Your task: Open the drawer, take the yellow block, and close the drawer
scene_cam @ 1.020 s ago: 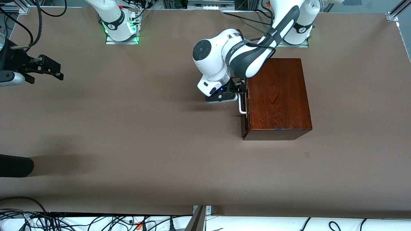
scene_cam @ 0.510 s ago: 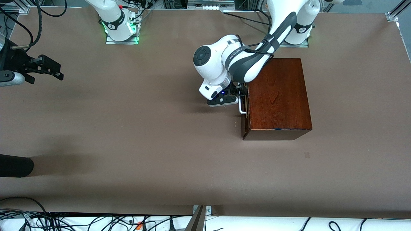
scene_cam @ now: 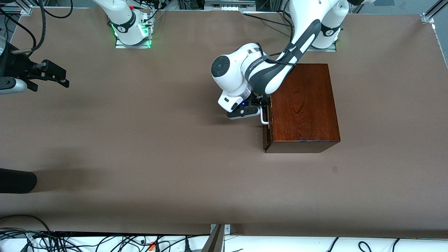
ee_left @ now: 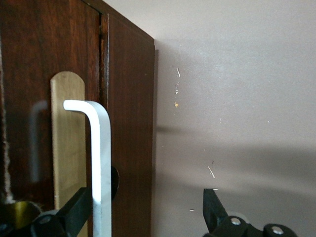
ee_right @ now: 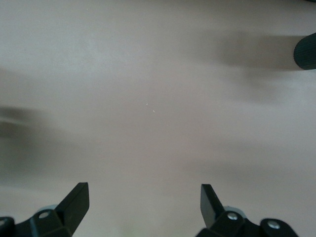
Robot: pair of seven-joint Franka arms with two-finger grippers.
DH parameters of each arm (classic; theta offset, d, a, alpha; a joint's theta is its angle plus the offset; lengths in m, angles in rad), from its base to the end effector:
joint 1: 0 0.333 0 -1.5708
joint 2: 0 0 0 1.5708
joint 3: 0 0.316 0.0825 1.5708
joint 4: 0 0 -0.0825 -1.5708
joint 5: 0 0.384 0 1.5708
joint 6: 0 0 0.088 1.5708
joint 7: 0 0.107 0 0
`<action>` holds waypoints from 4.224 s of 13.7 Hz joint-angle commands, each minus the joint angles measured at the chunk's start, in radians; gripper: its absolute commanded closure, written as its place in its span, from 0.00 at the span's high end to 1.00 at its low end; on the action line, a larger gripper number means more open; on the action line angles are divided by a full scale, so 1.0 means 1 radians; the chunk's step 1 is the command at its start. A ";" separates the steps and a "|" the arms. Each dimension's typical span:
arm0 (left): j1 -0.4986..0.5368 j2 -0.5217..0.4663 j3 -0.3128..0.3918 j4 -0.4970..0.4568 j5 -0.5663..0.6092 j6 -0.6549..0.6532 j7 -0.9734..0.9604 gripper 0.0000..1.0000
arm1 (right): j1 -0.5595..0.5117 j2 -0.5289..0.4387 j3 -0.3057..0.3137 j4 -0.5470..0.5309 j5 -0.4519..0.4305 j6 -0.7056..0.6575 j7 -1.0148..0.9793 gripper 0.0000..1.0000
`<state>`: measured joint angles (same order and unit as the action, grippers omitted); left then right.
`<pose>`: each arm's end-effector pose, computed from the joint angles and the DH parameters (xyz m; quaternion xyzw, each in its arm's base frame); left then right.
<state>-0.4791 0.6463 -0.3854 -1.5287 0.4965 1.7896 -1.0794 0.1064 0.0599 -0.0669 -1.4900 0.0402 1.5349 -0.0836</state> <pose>0.4899 -0.4556 0.2778 -0.9804 -0.0278 -0.0011 0.1953 0.5691 0.0282 0.6258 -0.9979 -0.0621 0.0070 0.0183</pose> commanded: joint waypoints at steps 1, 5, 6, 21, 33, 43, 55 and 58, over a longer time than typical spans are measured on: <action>-0.004 -0.002 -0.004 -0.002 0.036 0.011 -0.031 1.00 | -0.002 -0.008 0.007 0.001 -0.013 0.001 0.011 1.00; -0.013 0.012 -0.006 0.010 0.033 0.033 -0.036 1.00 | 0.001 -0.011 0.019 0.001 -0.011 -0.001 0.019 1.00; -0.015 0.016 -0.006 0.012 0.030 0.033 -0.036 1.00 | 0.001 -0.011 0.018 0.001 -0.009 -0.001 0.019 1.00; -0.114 0.133 -0.007 0.211 0.011 0.031 -0.126 1.00 | -0.004 -0.006 0.009 0.001 -0.014 0.007 0.007 1.00; -0.185 0.211 -0.007 0.358 -0.018 0.031 -0.137 1.00 | -0.005 -0.005 0.005 0.001 -0.023 0.007 0.008 1.00; -0.210 0.234 -0.010 0.440 -0.033 0.030 -0.129 1.00 | -0.005 -0.005 0.005 0.001 -0.037 0.007 0.010 1.00; 0.184 -0.213 -0.016 0.286 -0.348 -0.160 0.198 1.00 | -0.016 0.026 0.005 0.000 -0.033 0.027 0.021 1.00; 0.295 -0.252 -0.016 0.271 -0.368 -0.171 0.262 1.00 | -0.014 0.031 0.005 0.001 -0.025 0.044 0.019 1.00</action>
<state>-0.2534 0.4524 -0.3931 -1.1899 0.1663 1.6116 -0.8684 0.0949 0.0896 -0.0677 -1.4909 0.0180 1.5660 -0.0798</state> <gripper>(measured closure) 0.000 0.000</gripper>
